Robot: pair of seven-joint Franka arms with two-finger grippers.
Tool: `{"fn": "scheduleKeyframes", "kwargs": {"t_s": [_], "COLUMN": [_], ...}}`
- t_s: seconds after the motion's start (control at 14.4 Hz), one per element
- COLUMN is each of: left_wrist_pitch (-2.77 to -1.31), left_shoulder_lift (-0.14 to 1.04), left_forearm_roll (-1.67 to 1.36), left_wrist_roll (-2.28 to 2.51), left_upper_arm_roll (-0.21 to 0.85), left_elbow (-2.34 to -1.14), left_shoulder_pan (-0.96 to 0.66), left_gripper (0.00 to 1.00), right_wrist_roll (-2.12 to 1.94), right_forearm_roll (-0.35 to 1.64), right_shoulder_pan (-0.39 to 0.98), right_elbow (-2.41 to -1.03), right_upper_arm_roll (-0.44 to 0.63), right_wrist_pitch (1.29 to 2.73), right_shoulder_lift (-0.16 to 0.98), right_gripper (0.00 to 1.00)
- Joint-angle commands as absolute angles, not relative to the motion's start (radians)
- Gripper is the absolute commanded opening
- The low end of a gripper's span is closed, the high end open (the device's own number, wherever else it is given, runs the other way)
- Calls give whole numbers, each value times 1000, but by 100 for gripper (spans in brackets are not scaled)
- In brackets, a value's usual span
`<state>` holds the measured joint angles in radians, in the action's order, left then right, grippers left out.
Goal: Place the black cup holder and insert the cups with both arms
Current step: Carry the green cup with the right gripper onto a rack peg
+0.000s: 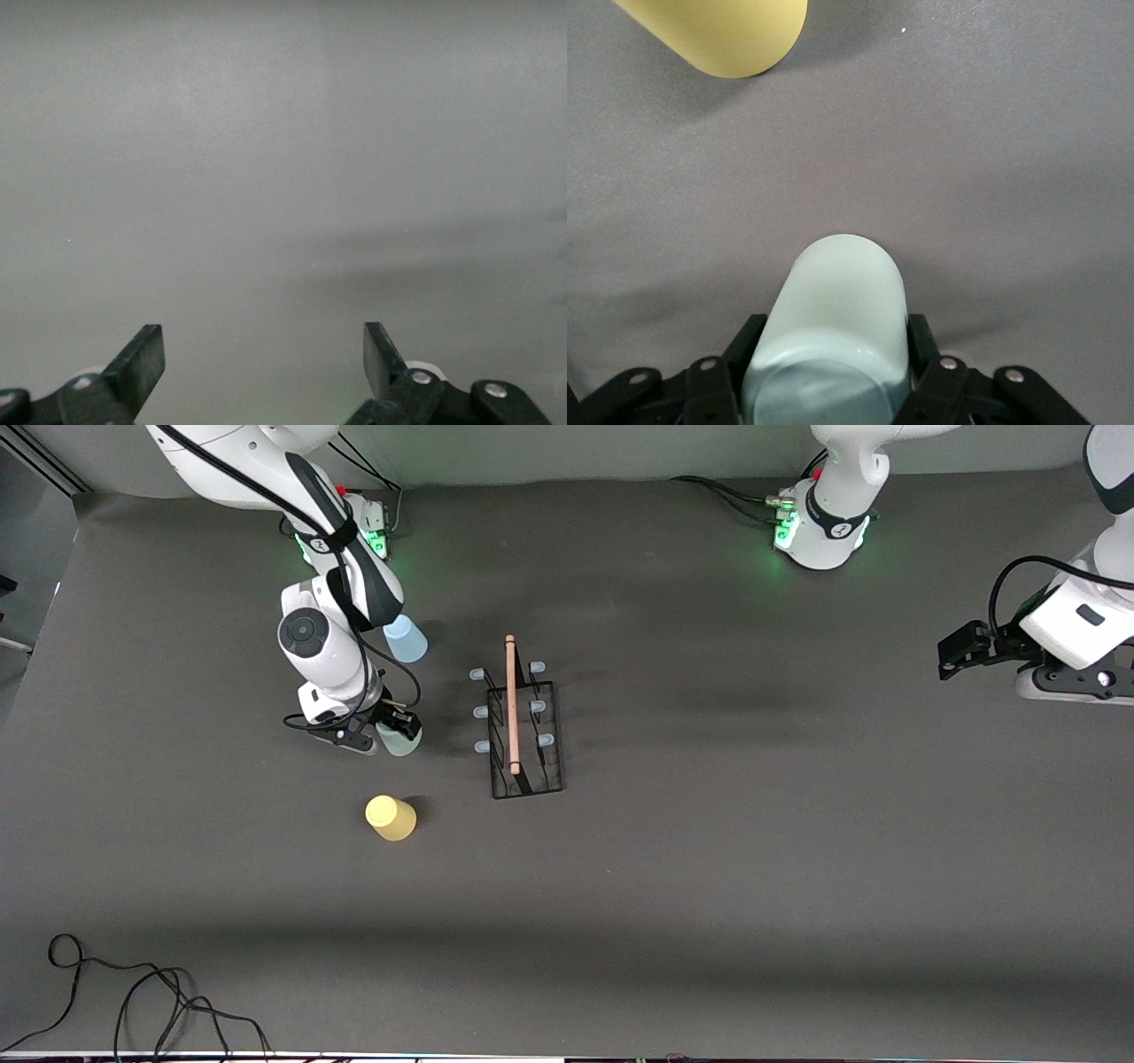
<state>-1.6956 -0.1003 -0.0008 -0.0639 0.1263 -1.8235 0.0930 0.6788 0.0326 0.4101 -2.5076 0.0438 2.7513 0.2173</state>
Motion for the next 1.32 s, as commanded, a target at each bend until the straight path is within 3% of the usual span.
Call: {"fn": "scheduleKeyframes", "kwargs": {"t_s": [0.0, 0.14, 0.42, 0.7, 0.97, 1.25], "left_wrist_pitch": [-1681, -1675, -1657, -1654, -1652, -1647], "left_shoulder_lift": [-124, -127, -129, -135, -132, -130], "left_forearm_roll": [11, 12, 12, 11, 9, 11], "left_wrist_roll": [-106, -106, -97, -94, -97, -97], "left_upper_arm_roll": [118, 118, 123, 118, 117, 117], "left_elbow": [-1839, -1838, -1830, -1821, -1815, -1818], "left_shoulder_pan": [94, 92, 91, 94, 101, 103], "left_gripper": [100, 100, 100, 100, 100, 100], "right_wrist_roll": [690, 695, 703, 805, 1063, 1161], "right_forearm_roll": [44, 44, 44, 48, 63, 63], "right_shoulder_pan": [436, 443, 455, 523, 687, 752], "right_elbow": [-2505, -2500, -2422, -2387, -2323, -2324], "right_upper_arm_roll": [38, 40, 40, 38, 41, 41], "right_wrist_pitch": [2760, 2731, 2394, 2248, 2250, 2357], "right_shoulder_lift": [215, 164, -43, -152, -115, -57], "right_gripper": [0, 0, 0, 0, 0, 0]}}
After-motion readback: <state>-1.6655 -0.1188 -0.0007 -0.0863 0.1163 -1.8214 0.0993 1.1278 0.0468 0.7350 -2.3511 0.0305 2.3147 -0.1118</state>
